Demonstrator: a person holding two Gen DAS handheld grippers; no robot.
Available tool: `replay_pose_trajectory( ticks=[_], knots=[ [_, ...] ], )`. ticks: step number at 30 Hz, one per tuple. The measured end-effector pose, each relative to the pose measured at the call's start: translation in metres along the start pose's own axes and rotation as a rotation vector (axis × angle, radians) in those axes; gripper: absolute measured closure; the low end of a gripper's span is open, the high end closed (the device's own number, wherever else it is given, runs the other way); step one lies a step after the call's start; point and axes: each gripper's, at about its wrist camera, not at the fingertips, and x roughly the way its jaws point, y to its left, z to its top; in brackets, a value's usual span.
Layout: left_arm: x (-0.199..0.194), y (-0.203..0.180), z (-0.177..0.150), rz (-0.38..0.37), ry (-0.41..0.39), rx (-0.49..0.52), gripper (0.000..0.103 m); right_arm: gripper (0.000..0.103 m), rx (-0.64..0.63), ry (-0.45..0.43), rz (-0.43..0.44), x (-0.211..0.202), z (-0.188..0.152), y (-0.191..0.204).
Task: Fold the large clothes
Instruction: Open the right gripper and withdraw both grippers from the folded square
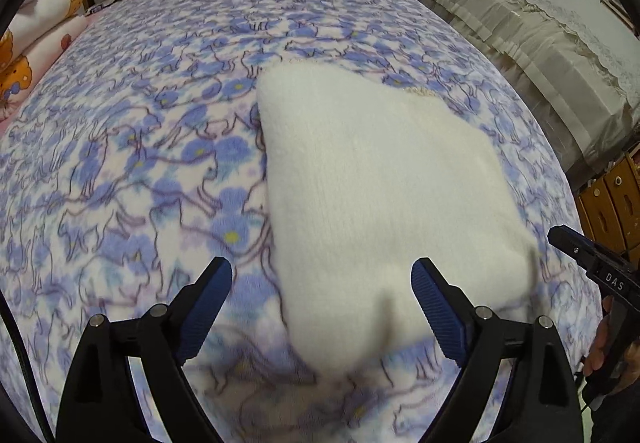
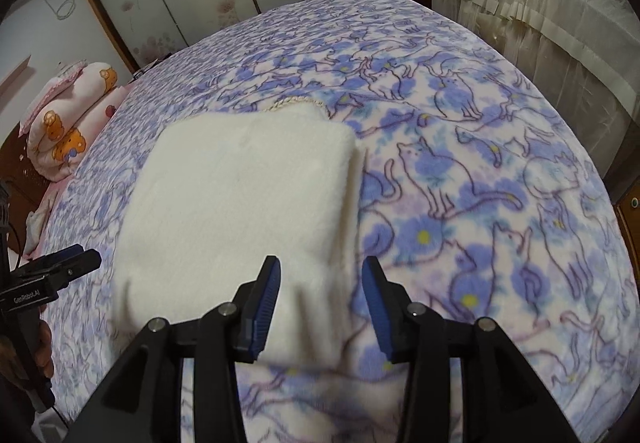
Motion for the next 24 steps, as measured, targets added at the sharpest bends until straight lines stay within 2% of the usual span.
replay_pose_trajectory(
  ticks=[3, 4, 7, 13, 17, 20, 24],
  knots=[
    [-0.015, -0.002, -0.016, -0.004, 0.002, 0.005, 0.006, 0.054, -0.016, 0.018, 0.002, -0.013, -0.013, 0.004],
    [-0.020, -0.003, -0.020, -0.011, -0.001, 0.008, 0.000, 0.047, -0.021, 0.020, 0.004, -0.018, -0.017, 0.006],
    [-0.035, -0.006, -0.032, -0.010, -0.013, 0.015, 0.000, 0.033, -0.035, 0.015, 0.005, -0.033, -0.025, 0.009],
    [-0.057, -0.012, -0.044, -0.048, -0.026, 0.034, 0.000, 0.024, -0.066, -0.002, 0.020, -0.057, -0.031, 0.018],
    [-0.072, -0.019, -0.047, -0.031, -0.057, 0.069, 0.000, 0.023, -0.085, -0.031, 0.047, -0.071, -0.029, 0.025],
    [-0.078, -0.022, -0.046, -0.046, -0.064, 0.090, 0.000, 0.022, -0.096, -0.055, 0.083, -0.078, -0.026, 0.031],
    [-0.080, -0.025, -0.043, -0.052, -0.078, 0.090, 0.000, 0.022, -0.134, -0.126, 0.106, -0.084, -0.023, 0.038]
  ],
)
